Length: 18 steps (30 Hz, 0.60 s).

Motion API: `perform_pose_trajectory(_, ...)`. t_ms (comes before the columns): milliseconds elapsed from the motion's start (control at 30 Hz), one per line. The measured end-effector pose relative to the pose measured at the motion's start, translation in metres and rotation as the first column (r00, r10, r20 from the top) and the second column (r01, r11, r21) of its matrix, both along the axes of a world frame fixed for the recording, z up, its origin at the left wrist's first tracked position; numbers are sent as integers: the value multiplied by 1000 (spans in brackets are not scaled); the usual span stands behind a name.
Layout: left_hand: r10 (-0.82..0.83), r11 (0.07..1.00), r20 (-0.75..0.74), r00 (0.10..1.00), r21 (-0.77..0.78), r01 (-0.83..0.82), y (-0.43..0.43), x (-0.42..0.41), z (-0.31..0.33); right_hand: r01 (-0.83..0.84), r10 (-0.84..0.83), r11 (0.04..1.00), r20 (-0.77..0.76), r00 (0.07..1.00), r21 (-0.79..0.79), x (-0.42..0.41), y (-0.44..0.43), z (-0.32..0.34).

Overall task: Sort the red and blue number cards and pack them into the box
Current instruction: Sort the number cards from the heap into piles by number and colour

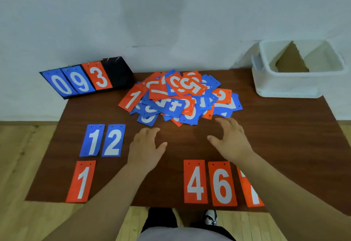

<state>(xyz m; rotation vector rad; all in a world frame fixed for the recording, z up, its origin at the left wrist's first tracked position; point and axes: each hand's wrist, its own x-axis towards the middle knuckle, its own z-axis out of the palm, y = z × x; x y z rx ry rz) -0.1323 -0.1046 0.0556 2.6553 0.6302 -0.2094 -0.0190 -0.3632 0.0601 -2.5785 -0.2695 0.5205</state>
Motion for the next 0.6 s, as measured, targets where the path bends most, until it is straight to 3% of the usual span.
perform_pose_trajectory(367, -37, 999, 3, 999, -7, 37, 156, 51, -12, 63, -62, 997, -20, 998, 41, 35, 130, -13)
perform_pose_trajectory(600, -45, 998, -31, 999, -43, 44, 222, 94, -35, 113, -113, 993, -10, 994, -31, 55, 197, -30)
